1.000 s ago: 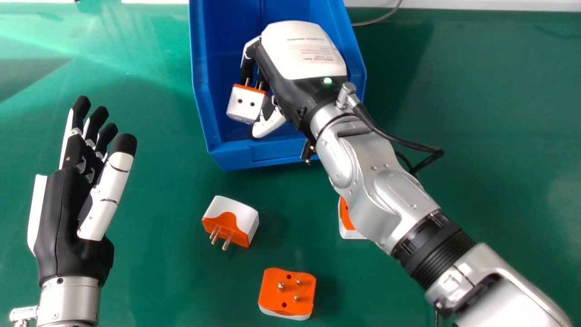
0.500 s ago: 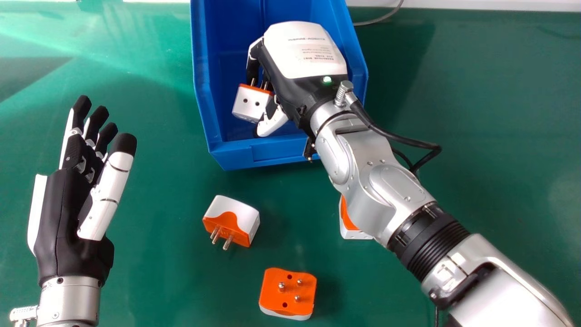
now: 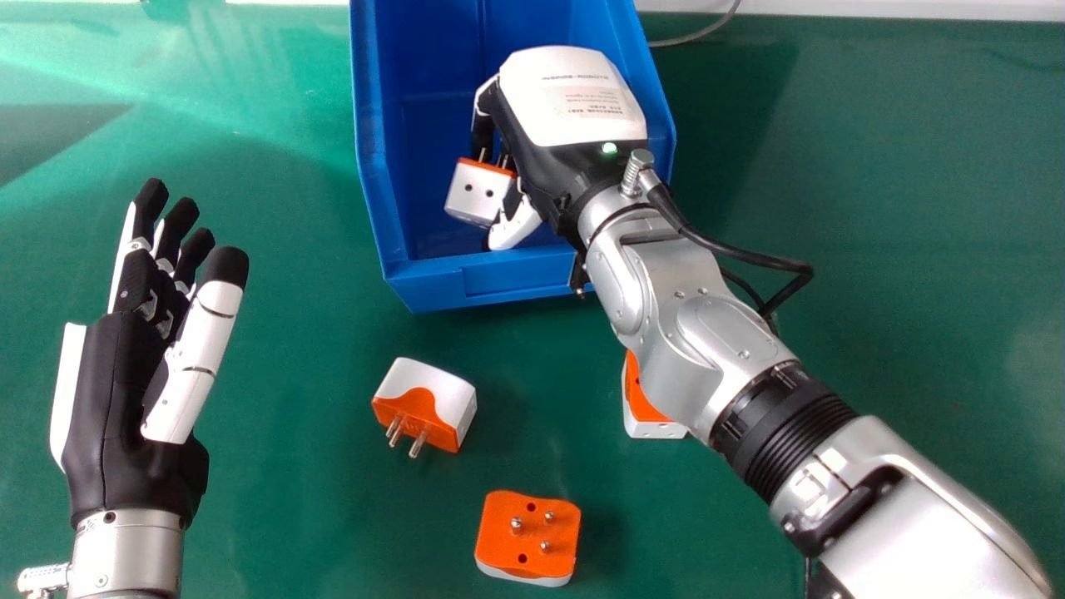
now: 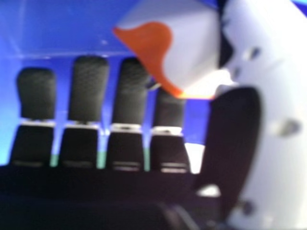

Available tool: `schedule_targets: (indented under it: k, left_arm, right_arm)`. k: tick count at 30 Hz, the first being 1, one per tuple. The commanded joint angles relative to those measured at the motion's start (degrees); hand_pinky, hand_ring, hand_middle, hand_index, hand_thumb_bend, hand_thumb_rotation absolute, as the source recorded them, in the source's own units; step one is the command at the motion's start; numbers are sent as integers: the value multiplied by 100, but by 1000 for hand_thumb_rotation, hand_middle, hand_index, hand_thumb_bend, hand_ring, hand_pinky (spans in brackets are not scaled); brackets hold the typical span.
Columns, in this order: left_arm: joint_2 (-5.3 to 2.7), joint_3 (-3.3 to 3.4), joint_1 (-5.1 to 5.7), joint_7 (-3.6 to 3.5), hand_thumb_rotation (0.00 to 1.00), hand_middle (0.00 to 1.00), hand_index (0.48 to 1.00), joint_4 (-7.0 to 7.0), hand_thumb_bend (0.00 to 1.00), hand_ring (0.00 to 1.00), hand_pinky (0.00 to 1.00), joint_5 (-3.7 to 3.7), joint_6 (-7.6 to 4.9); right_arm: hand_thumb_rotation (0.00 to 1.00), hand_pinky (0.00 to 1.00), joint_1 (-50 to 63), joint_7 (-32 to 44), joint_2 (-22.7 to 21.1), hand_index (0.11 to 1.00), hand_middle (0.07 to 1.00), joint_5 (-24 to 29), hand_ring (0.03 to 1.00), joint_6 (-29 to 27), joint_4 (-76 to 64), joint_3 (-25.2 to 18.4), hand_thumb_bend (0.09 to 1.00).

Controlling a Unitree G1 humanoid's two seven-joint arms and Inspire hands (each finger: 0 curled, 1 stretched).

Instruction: Pick all objects and put in blue box

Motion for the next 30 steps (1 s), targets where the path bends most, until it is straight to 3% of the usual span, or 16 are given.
schedule_targets:
  k: [1, 12, 17, 24, 27, 30]
  left_arm:
    - [-21, 8, 59, 11, 598, 963, 966, -143, 645, 950, 922, -21, -125]
    - [-65, -16, 133, 44, 600, 962, 966, -209, 642, 950, 919, 2, -92]
    - [-71, -19, 125, 35, 601, 966, 968, -179, 645, 953, 922, -2, -137]
    - [-120, -45, 163, 78, 602, 967, 967, -203, 649, 954, 925, 20, -149]
    - [-127, -44, 174, 103, 600, 965, 963, -188, 649, 952, 922, 70, -169]
    - [-122, -39, 194, 65, 601, 962, 961, -166, 652, 950, 922, 51, -210]
  right_arm:
    - [0, 312, -312, -149, 73, 503, 531, 66, 399, -42, 88, -4, 510]
    - [0, 313, -570, -344, 155, 515, 527, 278, 395, -245, 714, -15, 509]
    - [0, 315, -604, -391, 176, 523, 523, 297, 391, -267, 791, -3, 508]
    - [0, 317, -658, -426, 182, 522, 522, 384, 394, -299, 893, -3, 509]
    - [0, 317, -707, -474, 213, 530, 518, 408, 390, -275, 964, -18, 509]
    - [0, 317, -781, -528, 250, 533, 516, 388, 389, -239, 1065, -1, 508]
